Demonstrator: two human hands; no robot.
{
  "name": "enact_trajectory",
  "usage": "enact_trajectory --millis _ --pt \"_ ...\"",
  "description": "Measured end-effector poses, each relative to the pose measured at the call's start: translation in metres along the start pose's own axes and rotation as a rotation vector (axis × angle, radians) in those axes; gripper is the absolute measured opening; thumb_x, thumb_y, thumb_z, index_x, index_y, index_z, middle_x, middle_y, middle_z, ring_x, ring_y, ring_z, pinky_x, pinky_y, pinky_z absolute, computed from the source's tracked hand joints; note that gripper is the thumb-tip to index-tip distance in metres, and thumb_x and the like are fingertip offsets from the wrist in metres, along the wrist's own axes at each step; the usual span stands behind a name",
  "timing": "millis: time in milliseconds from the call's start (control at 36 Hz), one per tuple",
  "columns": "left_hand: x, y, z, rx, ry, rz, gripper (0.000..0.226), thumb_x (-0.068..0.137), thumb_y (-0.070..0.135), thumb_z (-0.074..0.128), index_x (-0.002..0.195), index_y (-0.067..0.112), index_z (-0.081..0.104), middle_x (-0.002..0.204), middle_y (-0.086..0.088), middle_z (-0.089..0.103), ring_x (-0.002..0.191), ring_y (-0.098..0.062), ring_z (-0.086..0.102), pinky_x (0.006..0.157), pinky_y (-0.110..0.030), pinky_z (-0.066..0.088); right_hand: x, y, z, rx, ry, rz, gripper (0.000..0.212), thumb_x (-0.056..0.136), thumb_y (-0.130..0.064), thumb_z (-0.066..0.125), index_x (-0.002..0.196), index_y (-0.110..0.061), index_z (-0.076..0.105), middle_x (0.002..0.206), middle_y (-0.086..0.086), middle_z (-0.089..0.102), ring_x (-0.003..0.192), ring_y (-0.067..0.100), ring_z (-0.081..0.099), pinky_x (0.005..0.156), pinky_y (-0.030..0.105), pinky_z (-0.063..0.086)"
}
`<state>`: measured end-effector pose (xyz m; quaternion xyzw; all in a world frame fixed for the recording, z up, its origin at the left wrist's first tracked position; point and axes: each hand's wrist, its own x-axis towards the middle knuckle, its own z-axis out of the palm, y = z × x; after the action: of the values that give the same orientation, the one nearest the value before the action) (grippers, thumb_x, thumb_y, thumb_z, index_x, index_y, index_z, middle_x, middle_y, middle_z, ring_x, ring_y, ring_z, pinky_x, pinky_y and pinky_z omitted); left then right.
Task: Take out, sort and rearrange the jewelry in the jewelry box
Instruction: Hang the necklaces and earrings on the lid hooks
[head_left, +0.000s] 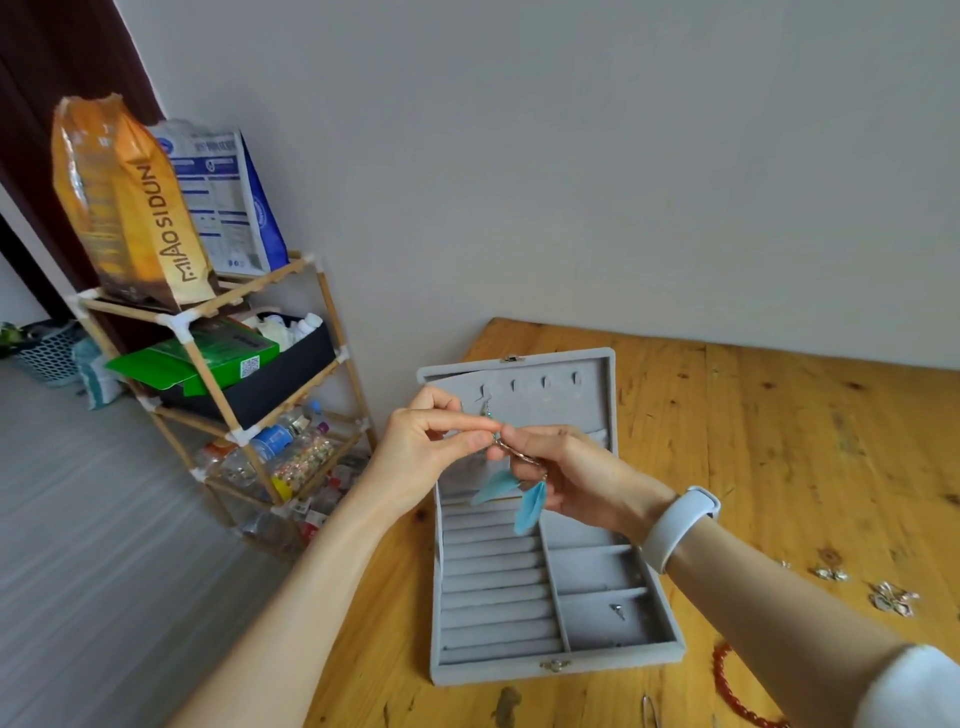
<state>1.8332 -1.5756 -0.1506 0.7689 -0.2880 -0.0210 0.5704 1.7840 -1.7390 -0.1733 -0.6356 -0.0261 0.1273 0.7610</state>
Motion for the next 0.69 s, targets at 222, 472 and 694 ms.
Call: enact_trajectory --millis 222,472,694 --pt "-0.001 -0.027 0.011 0.232 0.132 0.065 0.018 0.085 0.012 0.063 0.100 0.020 0.071 0.096 -0.001 0.061 0.091 -0.009 0.056 0.079 -0.019 0.040 0.001 -0.006 -0.022 -0.127 0.214 0.031 0.021 0.095 -0.021 0.047 0.080 -0.009 0.054 0.054 -0.004 0.043 0.050 0.009 0.039 0.046 0.015 0.034" --pt "-0.008 -0.071 0.056 1.003 0.067 0.166 0.055 0.067 0.022 0.075 0.120 0.018 0.060 0.111 -0.002 0.060 0.104 -0.021 0.057 0.088 -0.034 0.036 0.004 -0.033 -0.037 -0.179 0.262 0.009 0.019 0.096 -0.017 0.044 0.082 -0.008 0.052 0.070 0.008 0.057 0.064 0.017 0.058 0.049 0.020 0.049" --pt "-0.019 -0.086 0.070 1.067 0.267 0.241 0.044 0.062 0.013 0.071 0.105 0.016 0.064 0.103 -0.007 0.058 0.096 -0.025 0.053 0.086 -0.038 0.033 0.023 -0.044 -0.027 -0.932 0.328 -0.090 0.014 0.097 -0.015 0.035 0.093 -0.006 0.045 0.084 0.017 0.065 0.068 0.021 0.062 0.056 0.032 0.056"
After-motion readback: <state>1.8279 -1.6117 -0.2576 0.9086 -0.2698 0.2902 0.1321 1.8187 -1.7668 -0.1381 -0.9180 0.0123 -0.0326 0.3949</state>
